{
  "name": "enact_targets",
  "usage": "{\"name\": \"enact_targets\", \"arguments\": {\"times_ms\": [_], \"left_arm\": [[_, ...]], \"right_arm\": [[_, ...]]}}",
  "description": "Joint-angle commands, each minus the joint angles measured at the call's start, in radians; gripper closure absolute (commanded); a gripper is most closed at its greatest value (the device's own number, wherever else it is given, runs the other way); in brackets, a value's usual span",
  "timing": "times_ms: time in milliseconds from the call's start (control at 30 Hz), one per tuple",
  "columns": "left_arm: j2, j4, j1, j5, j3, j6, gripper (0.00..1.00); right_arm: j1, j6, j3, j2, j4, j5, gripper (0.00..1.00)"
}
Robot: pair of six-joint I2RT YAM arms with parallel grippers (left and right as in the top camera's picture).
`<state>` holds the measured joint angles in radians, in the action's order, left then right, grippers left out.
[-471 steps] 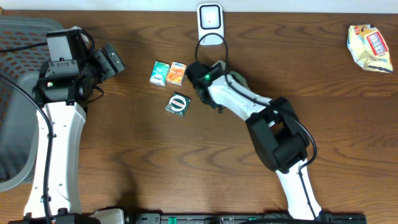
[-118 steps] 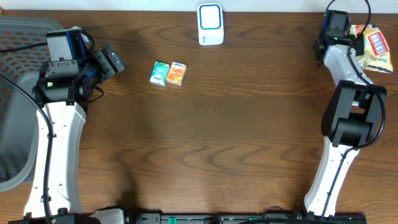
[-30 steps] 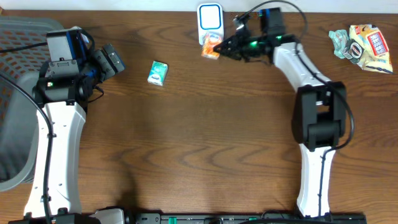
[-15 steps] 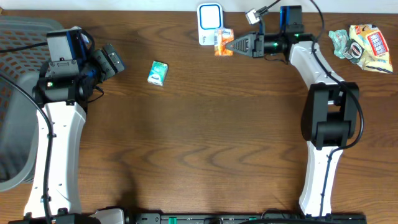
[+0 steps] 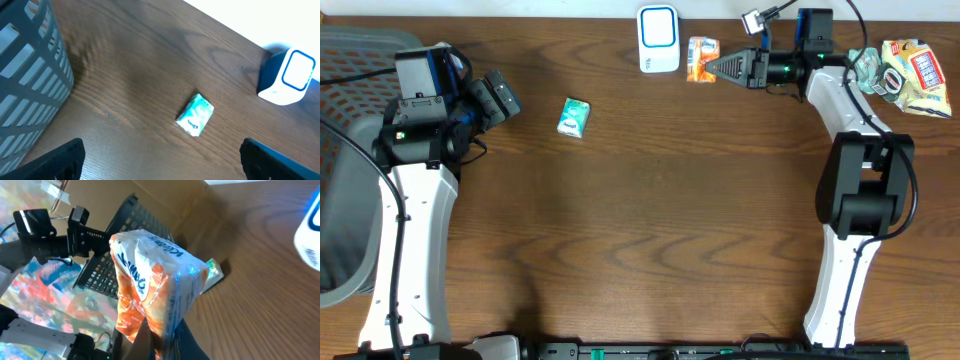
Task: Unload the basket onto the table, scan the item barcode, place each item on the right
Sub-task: 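Lift the orange Kleenex pack and hold it before the scanner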
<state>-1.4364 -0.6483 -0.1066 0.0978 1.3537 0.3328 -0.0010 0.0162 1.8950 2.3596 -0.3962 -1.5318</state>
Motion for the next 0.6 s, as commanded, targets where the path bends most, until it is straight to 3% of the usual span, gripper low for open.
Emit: {"name": "enact_targets", "arguments": {"times_ms": [0, 200, 400, 567], "left_arm": [[-0.001, -0.002, -0.002, -0.013, 0.003, -0.003, 0.02], [-0.001, -0.002, -0.002, -0.013, 0.003, -0.003, 0.02], [-0.001, -0.002, -0.002, -0.013, 0.003, -0.003, 0.02], [-0.001, -0.002, -0.002, -0.013, 0.003, -0.003, 0.02]], "right_arm": [[0.049, -0.053, 0.002, -0.020, -0.003, -0.031, 0.99], [0.101, -0.090, 0.003, -0.021, 0.043, -0.031, 0.99], [0.109, 0.189, 0.003, -0.022, 0.278, -0.031, 0.99], [0.109, 0.325, 0.003, -0.023, 0.430, -0.031, 0.99]]}}
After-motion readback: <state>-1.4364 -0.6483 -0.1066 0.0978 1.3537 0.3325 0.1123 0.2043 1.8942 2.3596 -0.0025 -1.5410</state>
